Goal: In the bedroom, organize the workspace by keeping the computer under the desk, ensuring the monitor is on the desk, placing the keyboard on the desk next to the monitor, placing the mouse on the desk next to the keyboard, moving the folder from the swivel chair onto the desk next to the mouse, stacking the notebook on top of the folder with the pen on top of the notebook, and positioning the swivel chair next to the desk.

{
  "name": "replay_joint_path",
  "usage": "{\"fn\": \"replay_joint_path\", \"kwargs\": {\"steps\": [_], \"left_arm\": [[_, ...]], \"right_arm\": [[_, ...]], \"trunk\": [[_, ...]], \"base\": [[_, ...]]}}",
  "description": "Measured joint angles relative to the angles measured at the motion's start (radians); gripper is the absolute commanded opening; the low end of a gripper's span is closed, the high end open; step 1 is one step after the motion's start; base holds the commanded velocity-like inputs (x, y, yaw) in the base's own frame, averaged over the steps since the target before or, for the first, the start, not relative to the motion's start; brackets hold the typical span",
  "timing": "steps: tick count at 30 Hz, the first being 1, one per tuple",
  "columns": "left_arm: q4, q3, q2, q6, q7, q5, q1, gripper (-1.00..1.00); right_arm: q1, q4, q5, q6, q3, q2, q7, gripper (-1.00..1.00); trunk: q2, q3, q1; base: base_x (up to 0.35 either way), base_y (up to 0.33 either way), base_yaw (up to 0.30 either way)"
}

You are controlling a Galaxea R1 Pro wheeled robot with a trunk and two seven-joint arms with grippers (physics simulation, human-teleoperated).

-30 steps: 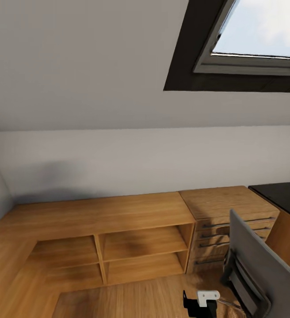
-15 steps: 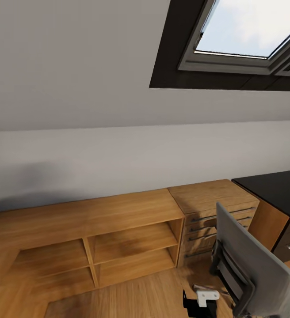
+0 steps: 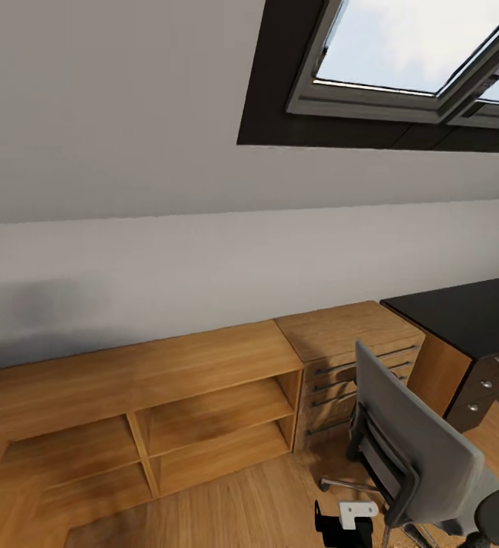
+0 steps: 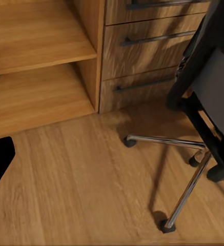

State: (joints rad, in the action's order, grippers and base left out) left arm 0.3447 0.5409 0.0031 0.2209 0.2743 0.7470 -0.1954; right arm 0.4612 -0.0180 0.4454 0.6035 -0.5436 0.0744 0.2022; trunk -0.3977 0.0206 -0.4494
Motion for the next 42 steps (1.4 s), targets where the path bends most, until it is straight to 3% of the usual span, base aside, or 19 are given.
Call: {"fn": "replay_joint_path", "kwargs": {"steps": [9, 35, 42], "left_arm": [[0.000, 0.001, -0.001, 0.021, 0.000, -0.002, 0.000, 1.00], [-0.002, 0.001, -0.001, 0.024, 0.000, 0.001, 0.000, 1.00], [-0.002, 0.001, -0.001, 0.024, 0.000, 0.001, 0.000, 1.00]], "right_arm": [[0.000, 0.000, 0.000, 0.000, 0.000, 0.000, 0.000, 1.00], [0.000, 0.000, 0.000, 0.000, 0.000, 0.000, 0.000, 1.00], [0.000, -0.001, -0.001, 0.000, -0.001, 0.000, 0.000, 1.00]], "trunk": [[0.000, 0.010, 0.000], [0.000, 0.018, 0.000], [0.000, 0.018, 0.001]], "base": [[0.000, 0.233, -0.192], [0.000, 0.007, -0.257], [0.221, 0.115, -0.268]]}}
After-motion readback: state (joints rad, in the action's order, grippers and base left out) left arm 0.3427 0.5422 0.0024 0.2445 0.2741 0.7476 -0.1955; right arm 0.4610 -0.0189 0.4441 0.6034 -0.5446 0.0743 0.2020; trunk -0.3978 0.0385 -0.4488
